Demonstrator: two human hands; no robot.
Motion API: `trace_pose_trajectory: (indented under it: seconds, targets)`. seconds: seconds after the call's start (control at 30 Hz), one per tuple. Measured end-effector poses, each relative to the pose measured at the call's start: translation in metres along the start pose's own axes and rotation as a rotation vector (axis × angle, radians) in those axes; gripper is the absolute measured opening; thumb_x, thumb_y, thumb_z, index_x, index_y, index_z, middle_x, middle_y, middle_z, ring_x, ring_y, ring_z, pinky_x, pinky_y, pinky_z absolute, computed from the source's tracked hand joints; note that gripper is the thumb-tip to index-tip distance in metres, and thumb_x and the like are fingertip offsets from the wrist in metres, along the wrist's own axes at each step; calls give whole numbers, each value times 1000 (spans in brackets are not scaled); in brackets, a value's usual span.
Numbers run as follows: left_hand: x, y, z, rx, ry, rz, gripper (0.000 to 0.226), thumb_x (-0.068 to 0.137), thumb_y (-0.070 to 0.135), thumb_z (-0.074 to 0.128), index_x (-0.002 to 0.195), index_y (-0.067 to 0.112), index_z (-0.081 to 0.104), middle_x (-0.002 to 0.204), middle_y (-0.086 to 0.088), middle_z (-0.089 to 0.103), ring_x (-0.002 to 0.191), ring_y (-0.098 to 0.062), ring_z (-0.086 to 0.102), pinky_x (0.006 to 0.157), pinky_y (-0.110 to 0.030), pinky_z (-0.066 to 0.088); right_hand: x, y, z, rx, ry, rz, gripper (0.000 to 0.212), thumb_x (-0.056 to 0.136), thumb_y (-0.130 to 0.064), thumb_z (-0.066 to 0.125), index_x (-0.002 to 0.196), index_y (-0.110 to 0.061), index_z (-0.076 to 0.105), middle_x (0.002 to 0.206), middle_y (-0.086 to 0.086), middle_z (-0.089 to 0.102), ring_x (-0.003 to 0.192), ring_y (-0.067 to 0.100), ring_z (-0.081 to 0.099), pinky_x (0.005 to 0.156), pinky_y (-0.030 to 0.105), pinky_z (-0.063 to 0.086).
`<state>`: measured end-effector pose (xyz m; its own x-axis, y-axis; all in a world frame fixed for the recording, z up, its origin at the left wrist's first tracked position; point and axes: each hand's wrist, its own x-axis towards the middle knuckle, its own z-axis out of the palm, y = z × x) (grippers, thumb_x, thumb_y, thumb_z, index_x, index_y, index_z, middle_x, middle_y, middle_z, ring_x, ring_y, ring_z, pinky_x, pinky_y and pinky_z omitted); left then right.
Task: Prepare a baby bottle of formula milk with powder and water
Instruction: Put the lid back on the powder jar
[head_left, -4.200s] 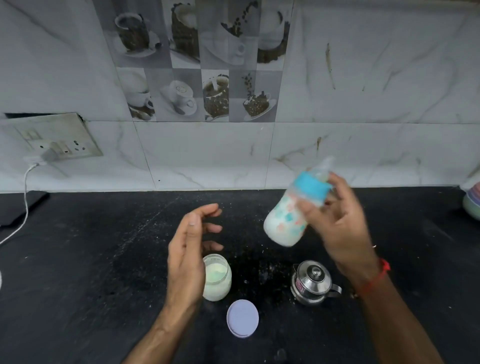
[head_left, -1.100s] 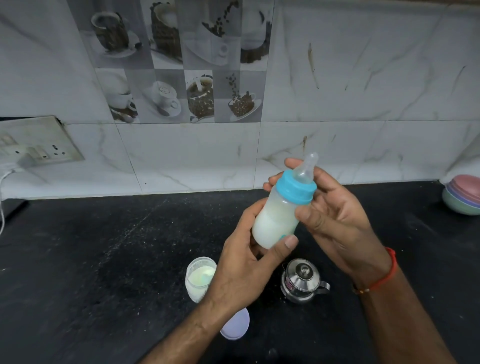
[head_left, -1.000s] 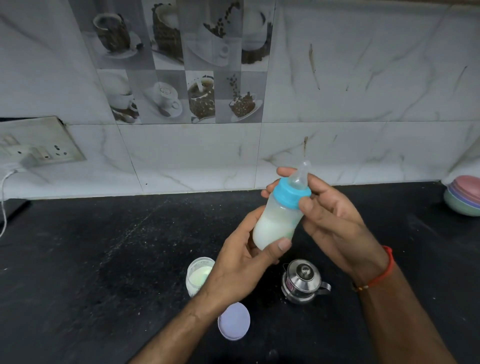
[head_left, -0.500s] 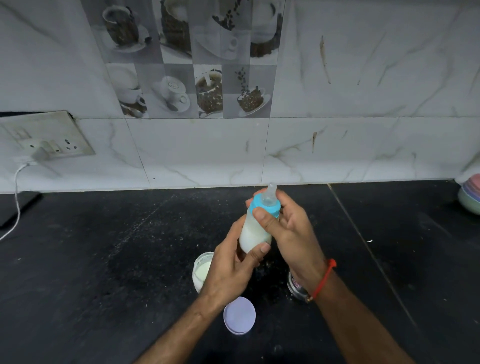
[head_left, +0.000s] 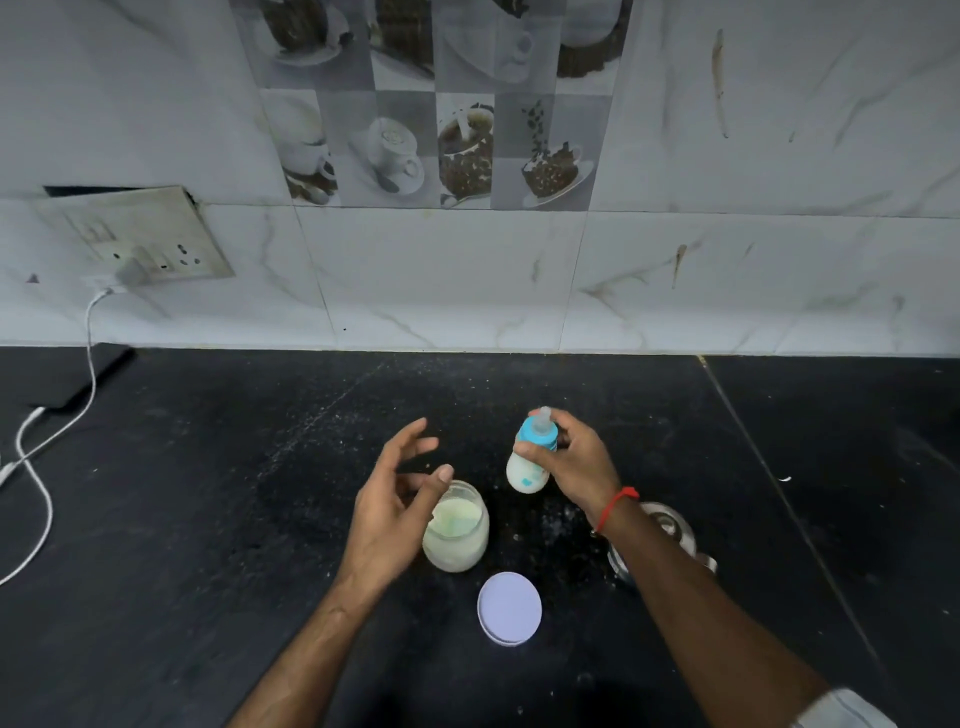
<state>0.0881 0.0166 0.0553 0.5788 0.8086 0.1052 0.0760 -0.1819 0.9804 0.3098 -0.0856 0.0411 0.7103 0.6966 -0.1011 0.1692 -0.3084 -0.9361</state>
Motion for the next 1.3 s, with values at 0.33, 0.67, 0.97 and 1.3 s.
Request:
trace_pose_trajectory:
  seconds: [0.33, 0.67, 0.97, 1.3]
  targets:
    - [-7, -38, -19, 99, -82, -29, 88, 73, 58, 78, 150, 50, 37, 147, 16, 55, 127, -1, 57, 109, -41, 50, 15, 52, 15, -232, -3, 22, 86, 72, -28, 92, 146, -25, 49, 134, 3, 63, 126, 30, 55, 111, 54, 43]
    - [-5, -104, -6, 420, -400, -160, 132, 58, 64, 91, 143, 70, -11, 168, 18, 27, 155, -9, 23, 122, -44, 8, -76, 69, 14, -402, 49, -340, 64, 87, -23, 76, 144, -28, 45, 105, -8, 49, 97, 13, 48, 91, 44, 49]
    - [-18, -92, -7, 185, -148, -4, 94, 67, 42, 94, 141, 51, 36, 138, 36, 54, 131, 8, 53, 107, -13, 43, -114, 91, 48, -983, -503, -162, 102, 73, -81, 51, 159, -43, 13, 155, -6, 20, 138, 23, 29, 112, 38, 30]
    - [-45, -42, -37, 191, -59, 61, 99, 68, 25, 94, 133, 62, 31, 135, 27, 56, 127, -4, 59, 100, -18, 50, -98, 14, 41, 289, -16, -131, 45, 75, -32, 81, 114, -37, 60, 126, 4, 59, 108, 8, 67, 93, 30, 55]
